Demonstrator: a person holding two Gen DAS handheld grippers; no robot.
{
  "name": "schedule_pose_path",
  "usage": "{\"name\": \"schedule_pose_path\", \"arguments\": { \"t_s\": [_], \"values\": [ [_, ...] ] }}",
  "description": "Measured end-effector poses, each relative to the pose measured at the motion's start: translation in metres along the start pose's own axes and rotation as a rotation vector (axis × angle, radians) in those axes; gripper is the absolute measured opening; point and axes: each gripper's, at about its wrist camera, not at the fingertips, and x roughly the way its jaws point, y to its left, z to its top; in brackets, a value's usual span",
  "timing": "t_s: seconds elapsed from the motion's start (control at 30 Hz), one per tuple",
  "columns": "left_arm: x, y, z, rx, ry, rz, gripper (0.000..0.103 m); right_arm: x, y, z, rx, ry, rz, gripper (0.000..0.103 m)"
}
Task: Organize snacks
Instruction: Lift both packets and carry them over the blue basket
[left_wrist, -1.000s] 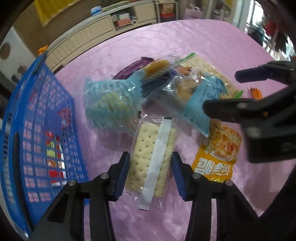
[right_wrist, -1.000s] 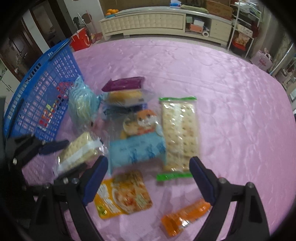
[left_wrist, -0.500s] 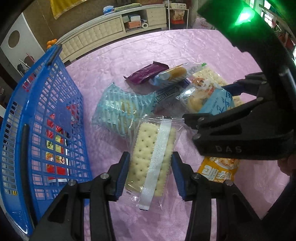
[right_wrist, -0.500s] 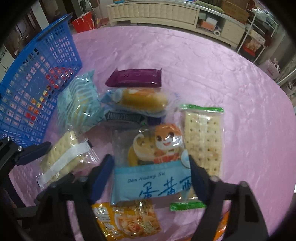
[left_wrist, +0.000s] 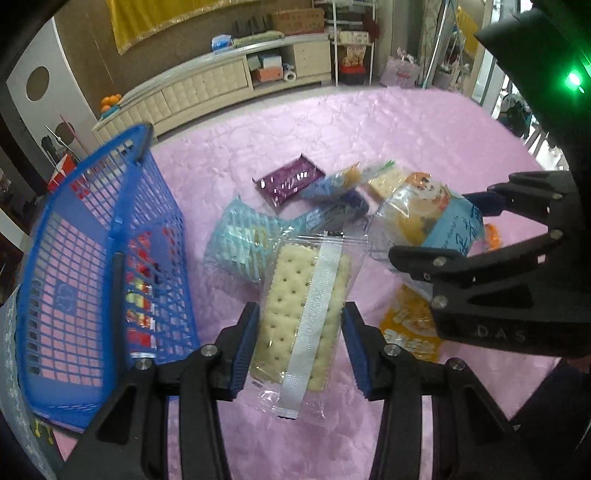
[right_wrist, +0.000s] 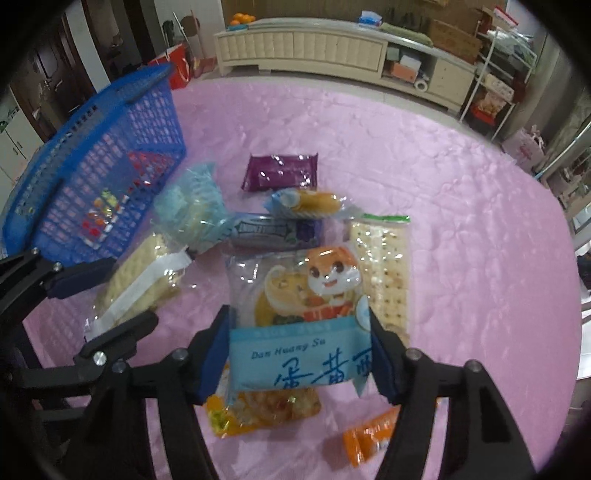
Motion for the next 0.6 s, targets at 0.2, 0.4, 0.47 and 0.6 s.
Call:
{"name": "schedule_pose_path", "arguments": {
  "t_s": [0.2,0.4,0.47,0.6],
  "values": [
    [-0.048,0.01,-0.004,-0.018,-0.079,-0.007,0.043,-0.046,0.021,-0.006,-0.01,-0.059,-0.016,0.07],
    [-0.086,0.029,-0.006,-0.037,-0.139,0.004,0.043,-0.084,0.039,-0.001,-0.023,-0.124,-0.004,0.071],
    [-0.098,0.038,-0.007,-0.043,-0.156,0.009,0.043,-0.093,0.046,0.004,-0.024,-0.142,0.007,0.071],
    [-0.117,0.058,-0.008,-0.062,-0.179,0.016,0.043,-0.102,0.065,0.014,-0.042,-0.171,0.03,0.071]
  ]
}}
